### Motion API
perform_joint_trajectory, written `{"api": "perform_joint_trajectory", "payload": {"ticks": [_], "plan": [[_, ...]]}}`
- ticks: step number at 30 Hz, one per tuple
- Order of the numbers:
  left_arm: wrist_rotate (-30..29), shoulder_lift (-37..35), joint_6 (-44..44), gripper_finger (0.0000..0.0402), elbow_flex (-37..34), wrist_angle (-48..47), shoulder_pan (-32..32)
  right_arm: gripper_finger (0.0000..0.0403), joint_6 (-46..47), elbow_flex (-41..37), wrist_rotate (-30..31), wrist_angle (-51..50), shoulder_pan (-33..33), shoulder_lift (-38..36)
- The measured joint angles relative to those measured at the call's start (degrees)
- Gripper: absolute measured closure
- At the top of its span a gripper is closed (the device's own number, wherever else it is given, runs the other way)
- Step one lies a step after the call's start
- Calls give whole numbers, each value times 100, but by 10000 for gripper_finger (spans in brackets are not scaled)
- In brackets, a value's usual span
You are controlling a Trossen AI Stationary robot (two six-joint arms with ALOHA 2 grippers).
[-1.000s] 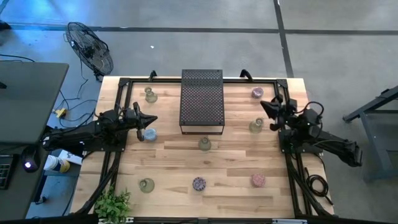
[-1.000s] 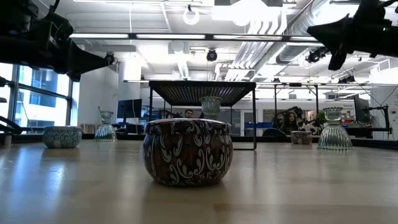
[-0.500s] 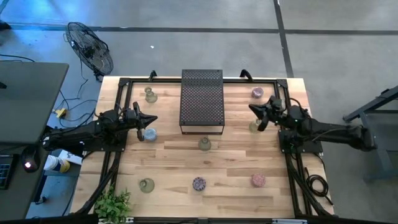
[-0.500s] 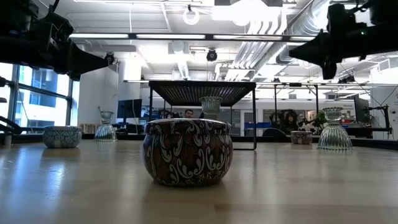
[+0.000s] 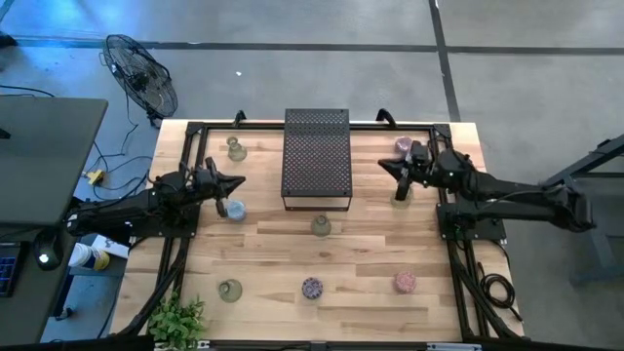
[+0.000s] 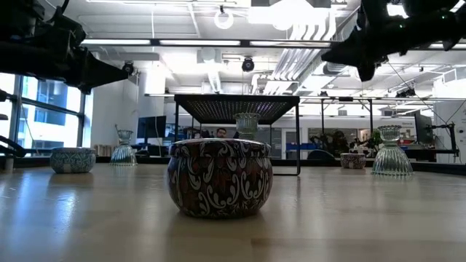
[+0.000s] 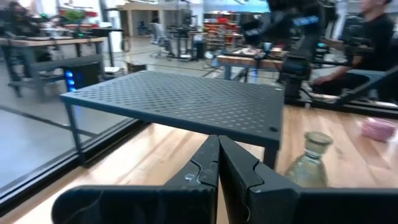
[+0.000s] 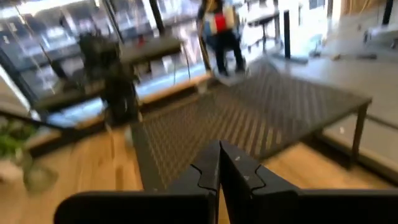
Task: Pick & Place candle stick holders
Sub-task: Put the green glass candle holder on the of the shelf
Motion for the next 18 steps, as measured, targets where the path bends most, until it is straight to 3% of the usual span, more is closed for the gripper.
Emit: {"api": "perform_joint_trajectory", "payload": {"ticks": [3, 11, 13, 18], "plan": [[-23, 0, 0, 401, 0, 6, -1, 403, 438, 158, 225, -1104, 197, -31], [64, 0, -67, 401, 4, -10, 1, 403, 2096, 1897, 1974, -5037, 1476, 318], [150, 0, -145, 401, 4, -20, 0, 403, 2541, 2097, 2269, -5636, 1727, 362], [365, 0, -155, 401, 4, -31, -1, 388, 3323, 2043, 2361, -6384, 1954, 371]]}}
